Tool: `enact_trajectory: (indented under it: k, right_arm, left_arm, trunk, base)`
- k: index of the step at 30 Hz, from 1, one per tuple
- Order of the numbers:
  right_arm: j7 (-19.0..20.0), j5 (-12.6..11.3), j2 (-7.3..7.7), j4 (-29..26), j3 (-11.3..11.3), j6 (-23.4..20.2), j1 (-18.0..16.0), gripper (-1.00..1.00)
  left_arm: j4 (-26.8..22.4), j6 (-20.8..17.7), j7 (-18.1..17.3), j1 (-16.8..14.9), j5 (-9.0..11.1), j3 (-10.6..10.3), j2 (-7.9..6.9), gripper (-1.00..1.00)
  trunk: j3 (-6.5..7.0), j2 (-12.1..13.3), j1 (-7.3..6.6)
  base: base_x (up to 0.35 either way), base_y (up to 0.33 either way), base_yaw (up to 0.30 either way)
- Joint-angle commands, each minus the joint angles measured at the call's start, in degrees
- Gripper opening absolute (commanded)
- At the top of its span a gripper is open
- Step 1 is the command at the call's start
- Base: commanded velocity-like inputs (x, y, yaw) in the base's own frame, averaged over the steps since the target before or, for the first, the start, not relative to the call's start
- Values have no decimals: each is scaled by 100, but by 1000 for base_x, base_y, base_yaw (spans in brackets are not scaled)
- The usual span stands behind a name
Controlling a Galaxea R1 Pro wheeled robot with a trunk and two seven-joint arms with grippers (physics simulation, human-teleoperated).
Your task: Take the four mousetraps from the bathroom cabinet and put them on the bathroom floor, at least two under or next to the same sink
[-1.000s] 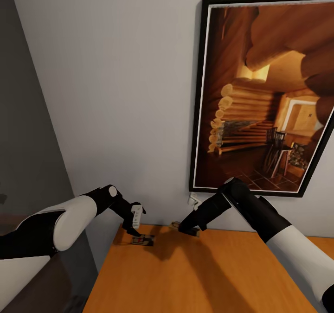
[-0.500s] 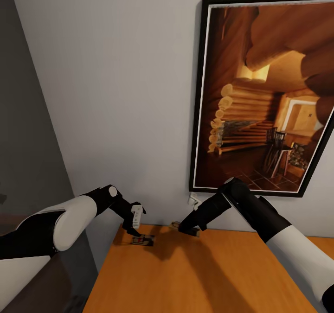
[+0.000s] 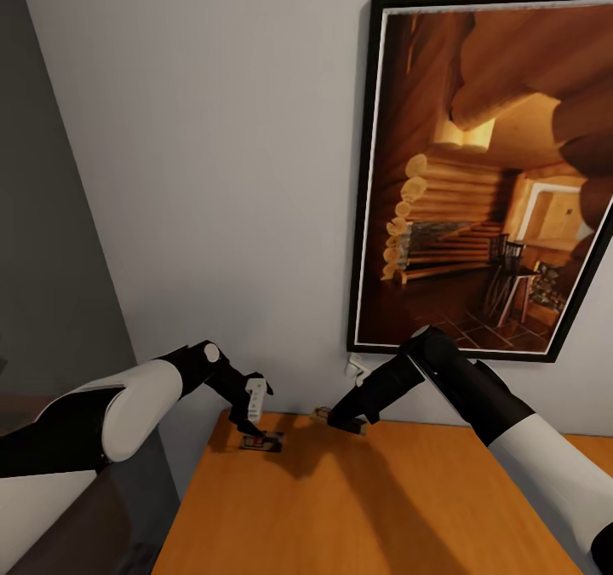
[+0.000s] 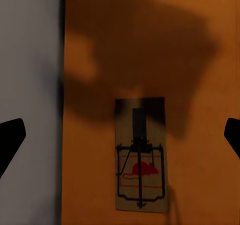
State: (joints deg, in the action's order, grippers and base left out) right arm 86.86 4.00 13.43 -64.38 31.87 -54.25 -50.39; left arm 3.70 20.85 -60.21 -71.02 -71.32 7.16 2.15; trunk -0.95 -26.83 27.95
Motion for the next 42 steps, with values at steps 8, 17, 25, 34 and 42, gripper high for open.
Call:
enact_trajectory:
  k: [8, 17, 25, 34, 42]
  right_arm:
    - [59, 39, 2, -4, 3, -77, -6, -100]
    - [59, 39, 0, -4, 3, -77, -6, -100]
    - [59, 39, 1, -4, 3, -77, -6, -100]
    - [59, 39, 2, -4, 3, -77, -6, -100]
    - [59, 39, 2, -4, 3, -77, -6, -100]
  left_arm:
    - [41, 33, -5, -8, -57, 49, 0, 100]
    - [63, 29, -8, -8, -56, 49, 6, 100]
    - [69, 17, -9, 30, -49, 49, 13, 100]
    - [69, 16, -9, 66, -49, 49, 21, 100]
    - [69, 16, -9, 105, -45, 49, 31, 100]
  trunk:
    - [-10, -10, 3]
    - [-10, -10, 3]
    - [-10, -10, 3]
    - [-10, -10, 3]
    - [-118, -251, 135]
  base:
    - [0, 0, 0]
    - [0, 0, 0]
    - [0, 0, 0]
    - [0, 0, 0]
    - [0, 0, 0]
